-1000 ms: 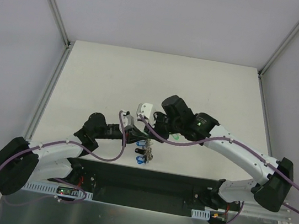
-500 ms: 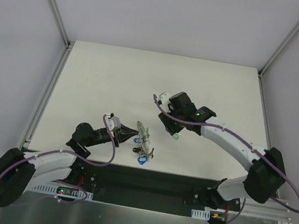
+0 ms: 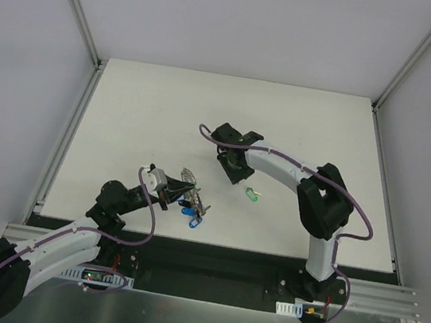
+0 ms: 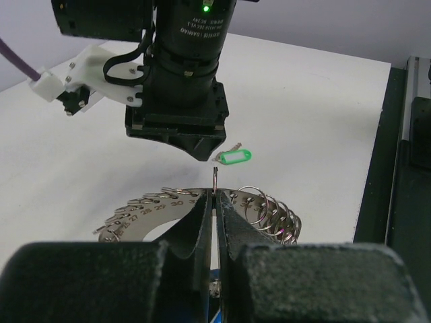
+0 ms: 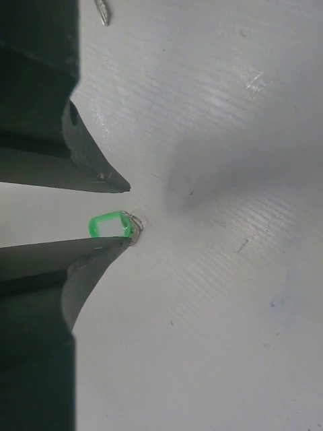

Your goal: Put the keys on the keyring

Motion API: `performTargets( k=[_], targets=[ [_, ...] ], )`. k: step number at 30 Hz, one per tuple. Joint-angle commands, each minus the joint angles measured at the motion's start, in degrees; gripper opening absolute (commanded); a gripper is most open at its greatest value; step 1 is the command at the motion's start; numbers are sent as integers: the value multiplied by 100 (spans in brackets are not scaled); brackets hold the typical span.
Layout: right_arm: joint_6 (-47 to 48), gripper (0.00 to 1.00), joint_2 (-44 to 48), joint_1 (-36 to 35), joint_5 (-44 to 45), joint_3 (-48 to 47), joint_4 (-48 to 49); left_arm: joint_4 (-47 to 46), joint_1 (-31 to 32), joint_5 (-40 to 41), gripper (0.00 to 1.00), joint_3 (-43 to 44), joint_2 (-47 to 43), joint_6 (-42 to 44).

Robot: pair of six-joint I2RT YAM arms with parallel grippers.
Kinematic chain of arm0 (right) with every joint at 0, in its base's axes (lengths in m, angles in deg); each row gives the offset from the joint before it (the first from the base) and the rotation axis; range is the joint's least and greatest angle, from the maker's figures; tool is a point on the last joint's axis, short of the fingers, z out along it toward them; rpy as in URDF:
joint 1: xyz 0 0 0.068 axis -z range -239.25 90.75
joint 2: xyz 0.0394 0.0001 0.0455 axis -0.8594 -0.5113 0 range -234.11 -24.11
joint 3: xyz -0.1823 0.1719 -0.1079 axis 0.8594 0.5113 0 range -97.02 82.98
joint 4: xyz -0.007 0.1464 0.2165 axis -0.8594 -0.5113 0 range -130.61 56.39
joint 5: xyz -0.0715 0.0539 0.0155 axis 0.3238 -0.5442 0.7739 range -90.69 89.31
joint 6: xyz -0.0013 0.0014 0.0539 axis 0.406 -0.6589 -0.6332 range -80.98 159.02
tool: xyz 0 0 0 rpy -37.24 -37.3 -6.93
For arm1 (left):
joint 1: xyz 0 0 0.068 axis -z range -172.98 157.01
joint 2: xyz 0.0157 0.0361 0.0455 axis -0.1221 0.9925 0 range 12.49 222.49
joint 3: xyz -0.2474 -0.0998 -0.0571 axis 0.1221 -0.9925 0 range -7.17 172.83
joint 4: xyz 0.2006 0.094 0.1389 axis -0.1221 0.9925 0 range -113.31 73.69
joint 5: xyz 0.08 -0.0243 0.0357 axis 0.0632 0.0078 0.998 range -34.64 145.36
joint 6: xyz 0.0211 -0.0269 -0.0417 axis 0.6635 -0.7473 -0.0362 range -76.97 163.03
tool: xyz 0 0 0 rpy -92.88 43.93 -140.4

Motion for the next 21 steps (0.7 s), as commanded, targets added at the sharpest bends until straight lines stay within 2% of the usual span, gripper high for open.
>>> performTargets(
  k=[1, 17, 21],
  targets=[
    [-310, 34, -415, -105, 577, -440, -741, -385, -78, 11, 0, -88, 90, 55],
    [-371, 30, -1224, -228, 1113, -810, -1102, -438, -78, -68, 0, -44, 178, 29],
    [-345, 24, -1294, -272, 1184, -880, -1137, -438, -78, -95, 0, -44, 186, 29]
  ],
)
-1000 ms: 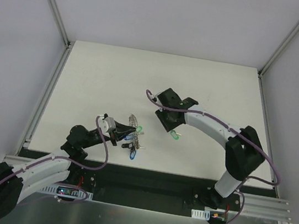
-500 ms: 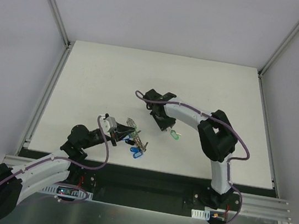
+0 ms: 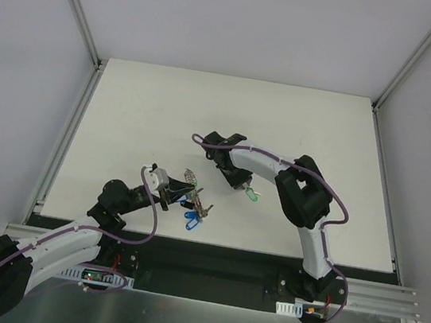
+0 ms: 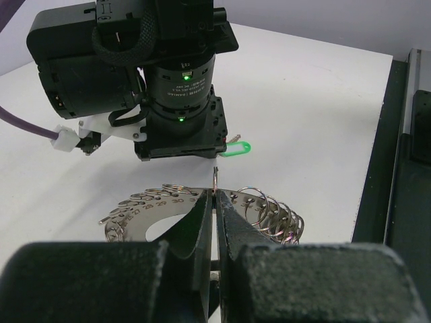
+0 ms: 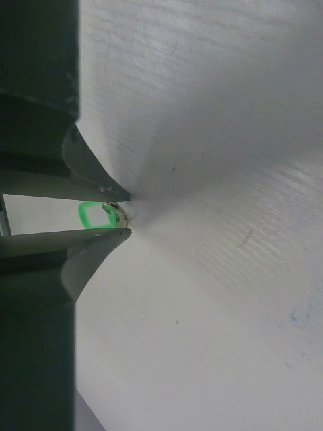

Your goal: Put the keys on the keyring

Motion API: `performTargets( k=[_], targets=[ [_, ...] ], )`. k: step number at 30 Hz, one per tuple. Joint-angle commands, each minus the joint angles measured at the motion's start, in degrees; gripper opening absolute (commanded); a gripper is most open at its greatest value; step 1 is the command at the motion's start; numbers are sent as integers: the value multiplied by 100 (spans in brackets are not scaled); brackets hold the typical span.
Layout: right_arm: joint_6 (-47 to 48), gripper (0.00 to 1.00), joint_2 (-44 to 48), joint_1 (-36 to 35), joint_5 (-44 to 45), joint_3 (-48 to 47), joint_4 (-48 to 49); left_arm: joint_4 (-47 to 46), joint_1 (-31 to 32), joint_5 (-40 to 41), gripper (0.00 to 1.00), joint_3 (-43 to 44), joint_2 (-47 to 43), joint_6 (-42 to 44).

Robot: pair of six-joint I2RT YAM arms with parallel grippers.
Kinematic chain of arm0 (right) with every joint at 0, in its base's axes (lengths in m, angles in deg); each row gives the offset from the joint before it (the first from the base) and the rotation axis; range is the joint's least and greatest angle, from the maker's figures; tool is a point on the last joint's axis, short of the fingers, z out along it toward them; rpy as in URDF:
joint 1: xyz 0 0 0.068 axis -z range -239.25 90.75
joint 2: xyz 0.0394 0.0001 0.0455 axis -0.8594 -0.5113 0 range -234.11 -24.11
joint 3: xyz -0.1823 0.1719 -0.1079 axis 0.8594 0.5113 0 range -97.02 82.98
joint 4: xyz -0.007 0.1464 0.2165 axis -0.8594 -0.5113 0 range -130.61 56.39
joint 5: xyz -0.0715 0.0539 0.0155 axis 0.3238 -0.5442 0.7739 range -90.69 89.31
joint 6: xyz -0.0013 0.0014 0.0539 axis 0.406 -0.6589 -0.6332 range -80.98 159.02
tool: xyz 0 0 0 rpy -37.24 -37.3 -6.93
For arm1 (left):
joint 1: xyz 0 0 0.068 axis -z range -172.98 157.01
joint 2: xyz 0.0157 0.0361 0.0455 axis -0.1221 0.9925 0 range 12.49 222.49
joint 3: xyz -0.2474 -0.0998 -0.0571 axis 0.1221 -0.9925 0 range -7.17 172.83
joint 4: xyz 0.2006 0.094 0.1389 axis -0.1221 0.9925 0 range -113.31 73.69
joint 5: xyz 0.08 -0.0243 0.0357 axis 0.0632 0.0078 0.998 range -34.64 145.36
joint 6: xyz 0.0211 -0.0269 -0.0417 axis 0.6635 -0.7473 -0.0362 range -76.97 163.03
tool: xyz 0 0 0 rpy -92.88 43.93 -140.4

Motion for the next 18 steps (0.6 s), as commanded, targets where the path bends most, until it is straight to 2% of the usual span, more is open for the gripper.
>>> performTargets(
  k=[1, 8, 12, 18],
  targets=[
    [-50, 23, -127, -60, 253, -240, -309, -449, -78, -80, 0, -33, 5, 35],
    [-32, 1, 144, -121, 393, -91, -257, -405, -78, -88, 0, -33, -48, 27],
    [12, 1, 645, -148, 306, 251, 59, -387, -78, -80, 0, -42, -65, 27],
    [143, 1, 1838, -130, -27, 1314, 1227, -352, -78, -124, 0, -42, -118, 53]
  ],
)
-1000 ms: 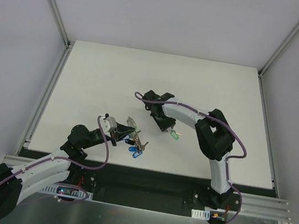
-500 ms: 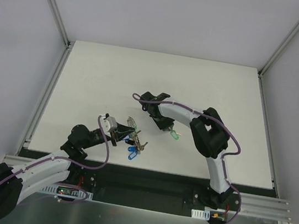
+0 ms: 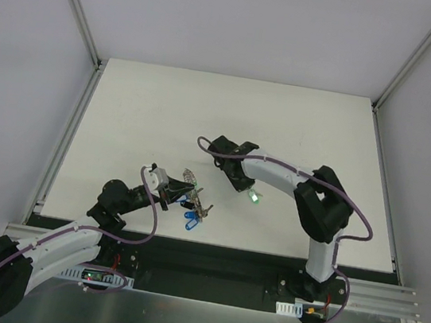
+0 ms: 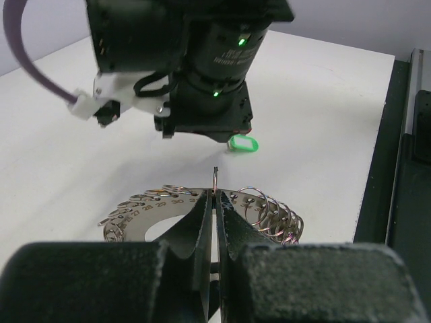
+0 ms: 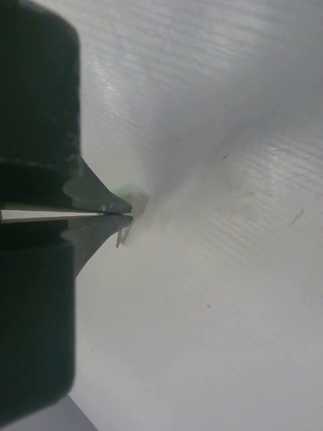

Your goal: Put the keys on the keyring

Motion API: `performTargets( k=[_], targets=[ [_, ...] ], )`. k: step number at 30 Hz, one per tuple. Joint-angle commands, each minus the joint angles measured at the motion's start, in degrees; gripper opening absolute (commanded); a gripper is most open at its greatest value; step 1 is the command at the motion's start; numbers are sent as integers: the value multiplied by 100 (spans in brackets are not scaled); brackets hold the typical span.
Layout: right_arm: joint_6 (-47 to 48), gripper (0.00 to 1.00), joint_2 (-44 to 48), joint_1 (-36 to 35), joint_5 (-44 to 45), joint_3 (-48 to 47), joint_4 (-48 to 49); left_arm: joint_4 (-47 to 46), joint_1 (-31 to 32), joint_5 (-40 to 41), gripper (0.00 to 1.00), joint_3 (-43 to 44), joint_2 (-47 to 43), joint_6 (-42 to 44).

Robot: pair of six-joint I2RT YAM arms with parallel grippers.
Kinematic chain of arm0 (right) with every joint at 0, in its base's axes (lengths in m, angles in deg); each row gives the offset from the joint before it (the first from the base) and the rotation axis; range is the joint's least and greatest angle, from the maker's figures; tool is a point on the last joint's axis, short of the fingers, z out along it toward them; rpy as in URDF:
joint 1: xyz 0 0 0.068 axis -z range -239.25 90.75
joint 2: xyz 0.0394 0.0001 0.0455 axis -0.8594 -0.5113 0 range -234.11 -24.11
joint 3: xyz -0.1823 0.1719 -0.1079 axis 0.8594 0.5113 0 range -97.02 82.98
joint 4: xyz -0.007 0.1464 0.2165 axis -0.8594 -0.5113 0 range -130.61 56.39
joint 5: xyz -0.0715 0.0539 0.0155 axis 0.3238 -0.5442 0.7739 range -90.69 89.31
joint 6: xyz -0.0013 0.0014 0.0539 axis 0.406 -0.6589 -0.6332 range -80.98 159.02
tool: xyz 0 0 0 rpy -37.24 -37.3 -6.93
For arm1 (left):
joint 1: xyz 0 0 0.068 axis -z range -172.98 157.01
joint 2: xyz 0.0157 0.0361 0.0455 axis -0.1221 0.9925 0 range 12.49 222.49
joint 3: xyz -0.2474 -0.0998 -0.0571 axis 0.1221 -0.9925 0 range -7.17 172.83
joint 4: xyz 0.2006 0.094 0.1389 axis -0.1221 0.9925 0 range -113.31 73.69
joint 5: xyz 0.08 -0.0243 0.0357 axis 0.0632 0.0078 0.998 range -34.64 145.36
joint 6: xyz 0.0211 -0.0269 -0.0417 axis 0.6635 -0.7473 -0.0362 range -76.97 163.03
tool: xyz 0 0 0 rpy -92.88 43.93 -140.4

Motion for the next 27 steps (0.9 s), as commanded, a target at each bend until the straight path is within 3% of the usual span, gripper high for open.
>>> performTargets(
  k=[1, 12, 20, 27],
  targets=[
    [137, 1, 1312, -19, -262, 677, 1161, -367, -43, -134, 0, -31, -116, 51],
    [435, 1, 4063, 473, -2728, 3470, 4932, -587, -43, -477, 0, 294, 279, -169],
    [85, 1, 5320, 1184, -4822, 4413, 6666, -596, -34, -1013, 0, 821, 798, -423],
    [-662, 1, 5603, 1826, -6843, 4572, 7808, -114, -34, -1435, 0, 1462, 974, -521]
  ],
)
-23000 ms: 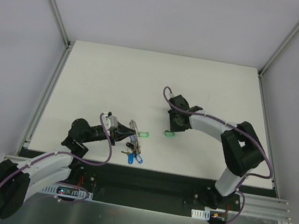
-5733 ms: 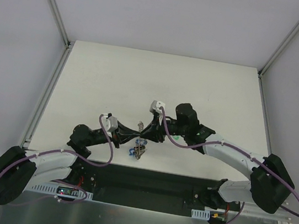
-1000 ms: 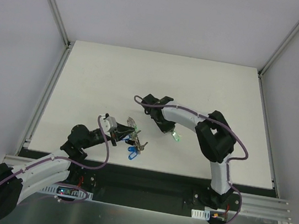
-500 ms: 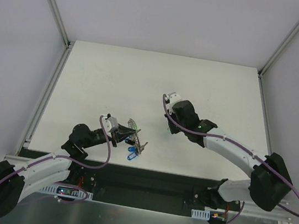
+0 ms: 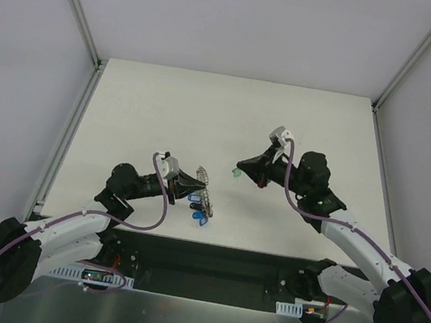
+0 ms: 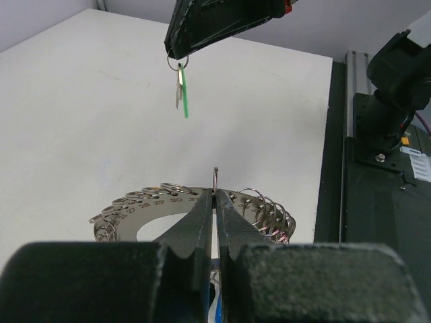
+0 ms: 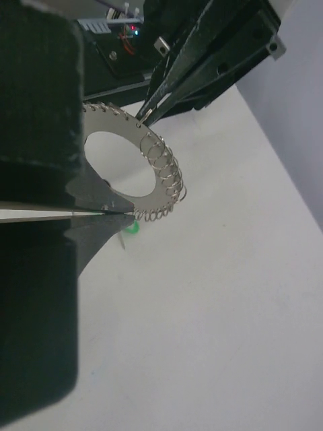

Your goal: Put the keys on the keyring

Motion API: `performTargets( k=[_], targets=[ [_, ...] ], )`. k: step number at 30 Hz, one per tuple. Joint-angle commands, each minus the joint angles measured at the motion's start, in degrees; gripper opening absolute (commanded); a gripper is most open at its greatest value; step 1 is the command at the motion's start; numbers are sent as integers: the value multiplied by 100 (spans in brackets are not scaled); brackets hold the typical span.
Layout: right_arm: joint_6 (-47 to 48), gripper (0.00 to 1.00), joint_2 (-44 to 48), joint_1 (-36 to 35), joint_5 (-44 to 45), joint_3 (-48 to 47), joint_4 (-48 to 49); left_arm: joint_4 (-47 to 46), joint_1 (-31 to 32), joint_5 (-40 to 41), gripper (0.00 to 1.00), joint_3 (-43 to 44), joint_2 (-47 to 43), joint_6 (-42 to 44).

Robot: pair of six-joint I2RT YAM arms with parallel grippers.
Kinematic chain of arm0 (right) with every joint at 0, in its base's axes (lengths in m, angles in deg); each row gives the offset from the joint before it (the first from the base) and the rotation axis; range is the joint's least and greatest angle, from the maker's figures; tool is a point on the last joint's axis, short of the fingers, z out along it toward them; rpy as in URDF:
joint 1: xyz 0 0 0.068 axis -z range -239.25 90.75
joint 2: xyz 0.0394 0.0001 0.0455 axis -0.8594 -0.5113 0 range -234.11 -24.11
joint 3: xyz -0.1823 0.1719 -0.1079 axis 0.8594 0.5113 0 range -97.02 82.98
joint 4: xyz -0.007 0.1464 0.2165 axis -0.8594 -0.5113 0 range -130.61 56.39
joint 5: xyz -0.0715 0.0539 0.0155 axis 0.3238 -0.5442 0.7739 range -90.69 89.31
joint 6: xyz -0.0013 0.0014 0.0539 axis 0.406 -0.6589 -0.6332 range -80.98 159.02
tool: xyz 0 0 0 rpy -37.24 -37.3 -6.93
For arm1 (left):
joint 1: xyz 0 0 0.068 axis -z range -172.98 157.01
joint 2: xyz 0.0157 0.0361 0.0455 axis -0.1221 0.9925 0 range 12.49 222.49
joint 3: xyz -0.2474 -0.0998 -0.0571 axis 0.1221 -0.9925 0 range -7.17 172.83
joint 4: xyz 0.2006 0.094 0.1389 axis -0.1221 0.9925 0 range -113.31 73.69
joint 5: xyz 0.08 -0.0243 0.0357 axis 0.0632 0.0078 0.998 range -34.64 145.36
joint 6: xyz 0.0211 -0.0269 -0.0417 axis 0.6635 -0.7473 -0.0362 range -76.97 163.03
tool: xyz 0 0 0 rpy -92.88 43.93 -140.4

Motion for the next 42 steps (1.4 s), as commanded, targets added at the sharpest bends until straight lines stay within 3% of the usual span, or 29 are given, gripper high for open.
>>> performTargets(
  k=[1, 10, 19, 25, 31, 42],
  targets=[
    [-616, 1, 215, 382, -1761, 13, 1342, -80, -34, -480, 0, 639, -23, -140],
    [-890, 1, 364, 488, -2579, -93, 1686, 1211, -34, -866, 0, 1579, -75, 246],
    [-496, 1, 478, 497, -3318, -163, 1616, 1406, -69, -2034, 0, 2213, 206, 333],
    [-160, 1, 734, 357, -3222, -172, 1299, 2293, -122, -2615, 0, 2714, 320, 870],
    [454, 1, 891, -30, -2924, -251, 554, 2013, -122, -2476, 0, 2416, 136, 906],
    [1000, 1, 1103, -618, -2396, -14, 438, 1872, -87, -2862, 0, 2239, 328, 906]
  ],
)
